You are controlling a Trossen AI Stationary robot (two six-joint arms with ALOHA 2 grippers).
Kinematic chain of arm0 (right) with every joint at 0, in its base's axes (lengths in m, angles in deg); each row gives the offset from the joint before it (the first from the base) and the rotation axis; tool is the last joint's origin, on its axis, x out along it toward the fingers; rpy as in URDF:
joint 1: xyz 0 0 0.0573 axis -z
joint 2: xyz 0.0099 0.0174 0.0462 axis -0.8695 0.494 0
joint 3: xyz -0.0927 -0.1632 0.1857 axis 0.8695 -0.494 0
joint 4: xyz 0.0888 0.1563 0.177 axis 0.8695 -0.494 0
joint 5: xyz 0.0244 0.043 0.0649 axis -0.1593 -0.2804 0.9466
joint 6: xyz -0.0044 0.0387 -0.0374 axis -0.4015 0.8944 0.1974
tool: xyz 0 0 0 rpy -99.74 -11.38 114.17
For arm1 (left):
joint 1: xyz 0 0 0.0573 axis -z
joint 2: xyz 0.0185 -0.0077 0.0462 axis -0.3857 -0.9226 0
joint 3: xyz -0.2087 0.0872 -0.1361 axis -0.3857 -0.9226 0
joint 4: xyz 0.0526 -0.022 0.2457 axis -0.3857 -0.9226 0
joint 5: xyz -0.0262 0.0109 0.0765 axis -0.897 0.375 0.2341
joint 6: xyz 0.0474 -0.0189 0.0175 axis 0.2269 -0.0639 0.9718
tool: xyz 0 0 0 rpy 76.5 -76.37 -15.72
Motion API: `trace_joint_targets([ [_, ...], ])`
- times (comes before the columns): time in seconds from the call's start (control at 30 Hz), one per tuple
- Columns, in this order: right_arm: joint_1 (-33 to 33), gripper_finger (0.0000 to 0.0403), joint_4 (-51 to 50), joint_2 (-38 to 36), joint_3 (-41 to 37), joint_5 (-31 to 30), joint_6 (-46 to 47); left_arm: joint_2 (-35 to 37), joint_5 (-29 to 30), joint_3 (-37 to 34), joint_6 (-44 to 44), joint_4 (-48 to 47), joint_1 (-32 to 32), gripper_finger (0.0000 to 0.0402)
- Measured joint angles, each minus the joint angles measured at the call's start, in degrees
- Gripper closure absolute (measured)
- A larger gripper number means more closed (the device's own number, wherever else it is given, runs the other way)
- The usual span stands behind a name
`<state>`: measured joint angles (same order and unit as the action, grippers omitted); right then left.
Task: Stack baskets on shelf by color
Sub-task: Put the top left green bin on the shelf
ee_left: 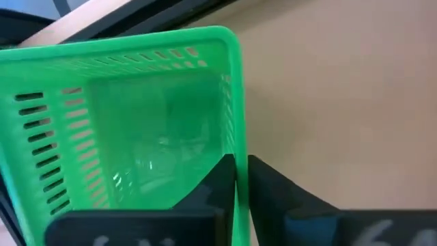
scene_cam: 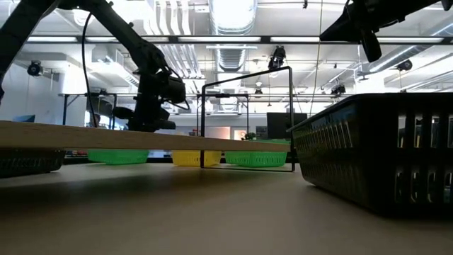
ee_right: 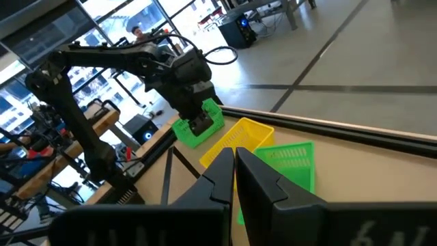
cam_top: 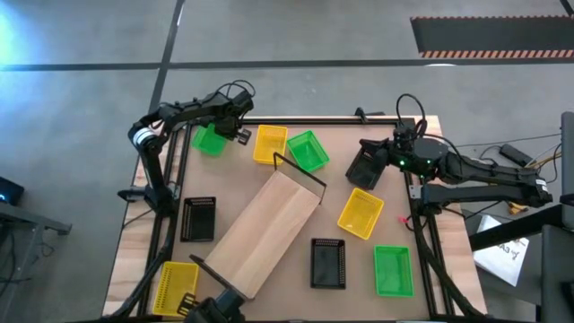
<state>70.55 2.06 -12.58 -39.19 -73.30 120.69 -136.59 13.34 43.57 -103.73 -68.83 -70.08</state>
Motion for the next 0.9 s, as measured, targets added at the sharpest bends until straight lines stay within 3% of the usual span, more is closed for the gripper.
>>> trace_joint_targets([
  [0.27, 0.0, 0.0394, 1.62, -0.02, 0.0, 0.0, 0.48, 3.86, 0.07, 0.11, 2.89, -2.26, 1.33, 0.04],
  [0.57, 0.0, 0.0394, 2.12, -0.02, 0.0, 0.0, 0.46, 20.88, -0.39, 1.95, 15.87, -8.51, 5.3, 0.0401],
  [0.73, 0.0, 0.0394, 2.12, -0.02, 0.0, -0.07, 0.4, 30.9, -10.91, 2.87, 24.15, -8.19, 10.76, 0.0401],
  [0.9, 0.0, 0.0394, 2.09, -0.02, 0.0, -0.17, 0.07, 32.58, -18.26, 4.68, 28.5, -8.07, 23.82, 0.0401],
])
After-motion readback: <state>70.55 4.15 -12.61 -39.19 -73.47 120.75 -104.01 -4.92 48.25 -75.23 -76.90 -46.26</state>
